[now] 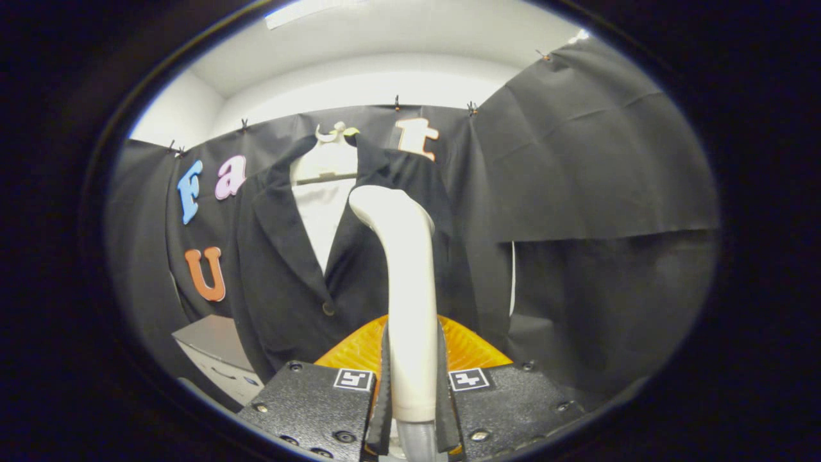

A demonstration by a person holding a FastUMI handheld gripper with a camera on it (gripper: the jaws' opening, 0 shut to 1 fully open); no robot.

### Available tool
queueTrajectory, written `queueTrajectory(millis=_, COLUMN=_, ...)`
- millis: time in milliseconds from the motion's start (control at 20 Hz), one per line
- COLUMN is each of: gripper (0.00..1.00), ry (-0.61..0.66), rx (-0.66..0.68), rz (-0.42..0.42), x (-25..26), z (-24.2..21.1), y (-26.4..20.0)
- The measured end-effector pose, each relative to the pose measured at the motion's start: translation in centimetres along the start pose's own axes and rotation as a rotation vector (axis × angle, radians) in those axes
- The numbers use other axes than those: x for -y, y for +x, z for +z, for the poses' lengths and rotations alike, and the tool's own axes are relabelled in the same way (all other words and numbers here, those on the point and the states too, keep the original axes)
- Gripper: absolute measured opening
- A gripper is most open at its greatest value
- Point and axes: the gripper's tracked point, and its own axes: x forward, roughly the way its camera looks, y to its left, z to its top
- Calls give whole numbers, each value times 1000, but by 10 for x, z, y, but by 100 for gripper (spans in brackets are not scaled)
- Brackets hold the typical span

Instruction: Iron the clothes twice with a garment steamer, once on the left side and once on the right side.

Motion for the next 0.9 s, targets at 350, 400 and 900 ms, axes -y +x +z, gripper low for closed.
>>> queueTrajectory(millis=350, gripper=30, ry=-23, rx=87, rz=22, x=-5, z=43, y=51)
queueTrajectory(millis=400, gripper=30, ry=-25, rx=87, rz=26, x=-6, z=44, y=56)
queueTrajectory(millis=900, gripper=30, ry=-66, rx=76, rz=-10, x=-4, z=28, y=64)
